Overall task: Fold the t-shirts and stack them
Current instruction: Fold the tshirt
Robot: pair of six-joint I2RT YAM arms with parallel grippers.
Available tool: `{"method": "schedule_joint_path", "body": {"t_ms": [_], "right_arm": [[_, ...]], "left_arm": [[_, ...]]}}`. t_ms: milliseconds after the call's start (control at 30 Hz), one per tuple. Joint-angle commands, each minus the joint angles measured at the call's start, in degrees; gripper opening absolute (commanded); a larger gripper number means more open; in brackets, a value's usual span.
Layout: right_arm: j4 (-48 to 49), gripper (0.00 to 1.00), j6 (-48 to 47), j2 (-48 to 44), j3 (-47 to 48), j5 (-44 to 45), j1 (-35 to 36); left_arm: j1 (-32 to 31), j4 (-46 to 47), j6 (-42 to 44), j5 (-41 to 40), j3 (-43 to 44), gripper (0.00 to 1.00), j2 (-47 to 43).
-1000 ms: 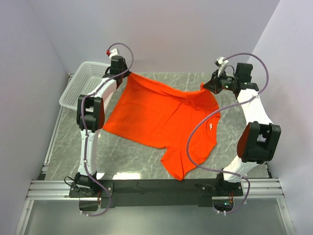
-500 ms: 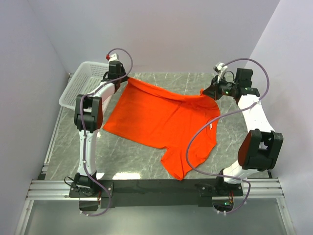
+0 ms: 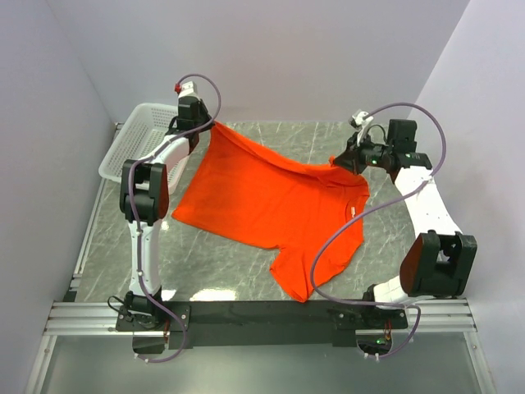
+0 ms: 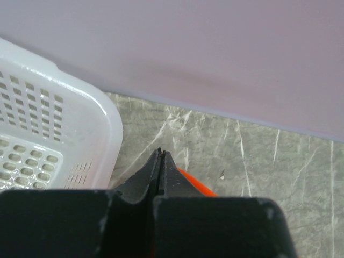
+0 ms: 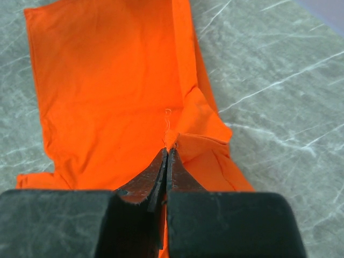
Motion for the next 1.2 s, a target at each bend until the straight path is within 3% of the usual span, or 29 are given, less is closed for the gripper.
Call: {"method": "schedule_joint_path", "body": {"t_ms": [0, 1167], "right_arm": [[-0.61, 0.00, -1.28, -3.39, -1.71, 1.03, 1.32], [-2.99, 0.00, -5.06, -9.45, -13.31, 4.11, 5.99]], "left_arm": [[0.42, 2.51, 1.66, 0.70, -1.14, 0.01, -3.86], [0.42, 4.97, 5.00, -1.32, -14.67, 0.01, -9.84]]}}
